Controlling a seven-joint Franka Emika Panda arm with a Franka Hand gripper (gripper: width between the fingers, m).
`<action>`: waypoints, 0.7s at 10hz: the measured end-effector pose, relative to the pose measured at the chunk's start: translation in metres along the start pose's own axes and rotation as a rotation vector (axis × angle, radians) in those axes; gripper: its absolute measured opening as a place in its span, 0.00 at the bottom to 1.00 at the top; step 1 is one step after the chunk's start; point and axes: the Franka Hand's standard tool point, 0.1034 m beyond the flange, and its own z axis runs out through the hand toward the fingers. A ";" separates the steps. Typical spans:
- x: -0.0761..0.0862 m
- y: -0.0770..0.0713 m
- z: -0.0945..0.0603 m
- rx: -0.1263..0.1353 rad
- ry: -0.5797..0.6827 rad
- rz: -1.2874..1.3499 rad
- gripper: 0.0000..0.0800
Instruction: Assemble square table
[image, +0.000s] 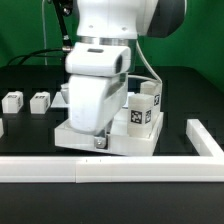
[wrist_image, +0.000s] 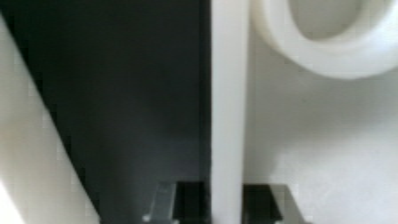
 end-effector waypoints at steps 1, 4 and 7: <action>0.015 0.004 -0.001 0.017 0.010 -0.026 0.08; 0.032 0.010 0.000 0.007 0.024 -0.182 0.08; 0.025 0.011 0.001 0.003 -0.002 -0.332 0.08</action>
Offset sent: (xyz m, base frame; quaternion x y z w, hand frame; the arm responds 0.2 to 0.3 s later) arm 0.0000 0.0000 0.0000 0.0000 0.0000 -0.1296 0.9916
